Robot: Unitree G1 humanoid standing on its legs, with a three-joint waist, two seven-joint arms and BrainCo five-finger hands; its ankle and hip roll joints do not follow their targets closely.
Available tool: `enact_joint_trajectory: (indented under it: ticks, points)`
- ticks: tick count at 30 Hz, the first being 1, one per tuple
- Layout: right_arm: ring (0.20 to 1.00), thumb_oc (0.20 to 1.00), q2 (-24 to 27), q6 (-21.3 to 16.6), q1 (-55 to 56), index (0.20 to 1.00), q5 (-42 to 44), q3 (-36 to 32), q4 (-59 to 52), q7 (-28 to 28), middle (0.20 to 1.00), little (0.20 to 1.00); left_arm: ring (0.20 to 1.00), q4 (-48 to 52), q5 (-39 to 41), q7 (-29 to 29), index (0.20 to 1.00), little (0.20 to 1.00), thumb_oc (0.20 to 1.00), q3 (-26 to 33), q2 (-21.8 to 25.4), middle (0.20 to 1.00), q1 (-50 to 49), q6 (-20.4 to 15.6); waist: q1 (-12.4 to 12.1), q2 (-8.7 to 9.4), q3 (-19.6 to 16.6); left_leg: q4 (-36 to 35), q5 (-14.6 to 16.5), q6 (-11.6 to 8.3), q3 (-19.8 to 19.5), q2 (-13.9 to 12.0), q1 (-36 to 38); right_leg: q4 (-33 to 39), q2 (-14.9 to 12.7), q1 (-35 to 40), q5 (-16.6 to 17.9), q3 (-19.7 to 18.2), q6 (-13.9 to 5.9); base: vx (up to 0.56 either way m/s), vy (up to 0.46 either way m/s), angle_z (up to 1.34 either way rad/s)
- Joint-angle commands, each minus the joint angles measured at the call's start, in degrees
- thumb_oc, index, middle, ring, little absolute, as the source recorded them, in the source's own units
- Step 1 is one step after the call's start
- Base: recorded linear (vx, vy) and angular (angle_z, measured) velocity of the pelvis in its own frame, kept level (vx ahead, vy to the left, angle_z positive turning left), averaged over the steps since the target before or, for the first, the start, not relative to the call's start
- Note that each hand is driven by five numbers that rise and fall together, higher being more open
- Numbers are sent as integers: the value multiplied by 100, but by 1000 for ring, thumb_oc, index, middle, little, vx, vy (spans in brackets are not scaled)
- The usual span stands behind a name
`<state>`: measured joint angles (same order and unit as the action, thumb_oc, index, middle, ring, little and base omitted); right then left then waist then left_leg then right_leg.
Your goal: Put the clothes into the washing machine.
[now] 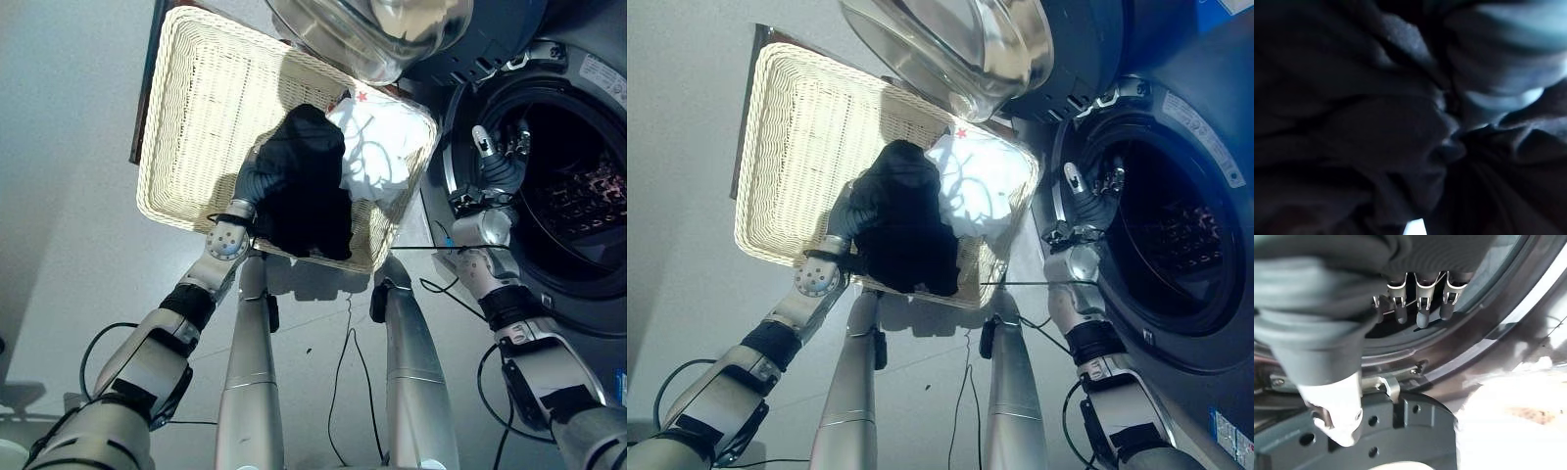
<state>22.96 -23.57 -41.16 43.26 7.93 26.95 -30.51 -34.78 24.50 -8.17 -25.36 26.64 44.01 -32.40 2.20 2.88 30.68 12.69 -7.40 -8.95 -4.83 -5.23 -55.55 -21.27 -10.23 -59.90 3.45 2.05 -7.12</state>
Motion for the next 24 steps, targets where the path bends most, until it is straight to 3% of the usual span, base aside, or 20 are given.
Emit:
enact_joint_trajectory:
  ticks: [1, 6, 12, 18, 24]
  points:
    - [1000, 1000, 188, -50, 354, 1000, -293, -98, -591, -17, 1000, 1000, 200, 472, 359, 303, 200, 200, 200, 366, -196, 200, 63, -646, -32, -43, -89, 287, 188, 416, 268, 548, -52, 507, 471, 144, 665, 410, -93, 10, 35, 1]
    - [1000, 1000, 79, 18, 569, 1000, -324, -135, -734, -5, 1000, 1000, 200, 723, 364, 482, 200, 200, 200, 470, -273, 200, -67, -669, -16, -69, -89, 292, 178, 421, 295, 544, -70, 477, 477, 111, 658, 384, -84, 0, 0, 0]
    - [1000, 1000, 43, 47, 740, 1000, -500, -70, -862, 104, 1000, 1000, 200, 1072, 1040, 1145, 200, 200, 200, 631, -354, 200, -206, -832, -9, -113, -89, 298, 169, 430, 320, 538, -77, 455, 470, 87, 643, 344, -69, 5, 10, -1]
    - [1000, 1000, -42, 437, 952, 1000, -761, 141, -1283, 899, 1000, 1000, 200, 1805, 1712, 1946, 200, 200, 200, 810, -537, 200, -434, -988, -30, -156, -89, 304, 152, 450, 316, 562, -109, 418, 452, 31, 629, 328, -51, 3, 5, -2]
    - [1000, 1000, -151, 698, 1191, 1000, -939, 456, -1721, 1599, 1000, 1000, 200, 2557, 2138, 2631, 200, 200, 200, 917, -788, 200, -674, -916, -47, -171, -89, 295, 133, 479, 287, 595, -115, 392, 439, 11, 617, 331, -28, 0, 0, 0]
